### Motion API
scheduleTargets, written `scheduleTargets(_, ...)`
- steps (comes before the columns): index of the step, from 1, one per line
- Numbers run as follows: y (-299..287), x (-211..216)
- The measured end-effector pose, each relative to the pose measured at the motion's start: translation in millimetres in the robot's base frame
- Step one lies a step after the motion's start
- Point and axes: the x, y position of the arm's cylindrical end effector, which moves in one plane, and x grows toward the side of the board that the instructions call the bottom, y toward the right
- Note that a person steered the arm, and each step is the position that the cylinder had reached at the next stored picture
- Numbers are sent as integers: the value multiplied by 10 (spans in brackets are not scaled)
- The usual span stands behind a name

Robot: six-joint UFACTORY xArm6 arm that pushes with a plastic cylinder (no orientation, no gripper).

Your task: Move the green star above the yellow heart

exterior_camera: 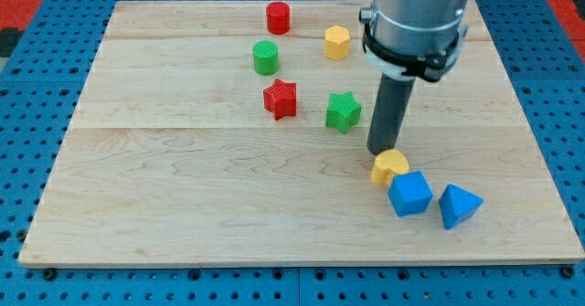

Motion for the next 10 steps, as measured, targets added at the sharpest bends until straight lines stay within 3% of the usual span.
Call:
scheduleTargets(1, 10, -295)
scheduleTargets(2, 155, -937)
scheduleTargets(3, -753, -931)
scheduleTargets(4, -843, -588)
scheduleTargets(5, -180, -201)
scheduleTargets(7, -989, -502)
scheduleTargets(8, -1431, 217)
scheduleTargets(9, -265, 437)
scheduleTargets(10, -911, 516)
